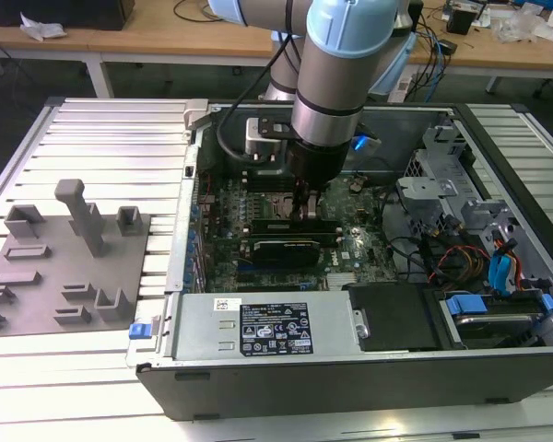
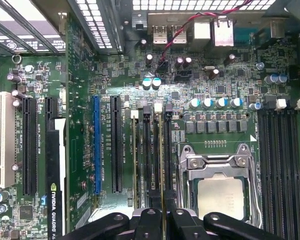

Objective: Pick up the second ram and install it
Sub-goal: 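Insert the second ram into the second slot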

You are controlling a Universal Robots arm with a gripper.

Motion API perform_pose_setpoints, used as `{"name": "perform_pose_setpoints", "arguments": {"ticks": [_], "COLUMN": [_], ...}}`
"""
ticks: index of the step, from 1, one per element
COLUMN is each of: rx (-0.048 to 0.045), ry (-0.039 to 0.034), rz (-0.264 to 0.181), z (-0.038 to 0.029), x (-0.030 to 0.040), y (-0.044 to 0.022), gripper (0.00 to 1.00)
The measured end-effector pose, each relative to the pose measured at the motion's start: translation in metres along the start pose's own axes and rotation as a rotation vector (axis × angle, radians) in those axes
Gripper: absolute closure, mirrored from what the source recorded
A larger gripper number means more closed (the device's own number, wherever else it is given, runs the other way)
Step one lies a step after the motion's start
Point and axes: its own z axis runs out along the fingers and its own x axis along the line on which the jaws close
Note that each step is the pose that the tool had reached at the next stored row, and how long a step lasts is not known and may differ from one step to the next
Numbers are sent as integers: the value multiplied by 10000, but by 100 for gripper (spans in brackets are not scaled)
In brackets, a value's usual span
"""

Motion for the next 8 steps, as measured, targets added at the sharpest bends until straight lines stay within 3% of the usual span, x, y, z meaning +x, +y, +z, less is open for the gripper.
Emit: {"name": "perform_pose_setpoints", "arguments": {"ticks": [8], "rx": [5], "ry": [-14], "rz": [120], "z": [8], "x": [2], "y": [0], "gripper": [87]}}
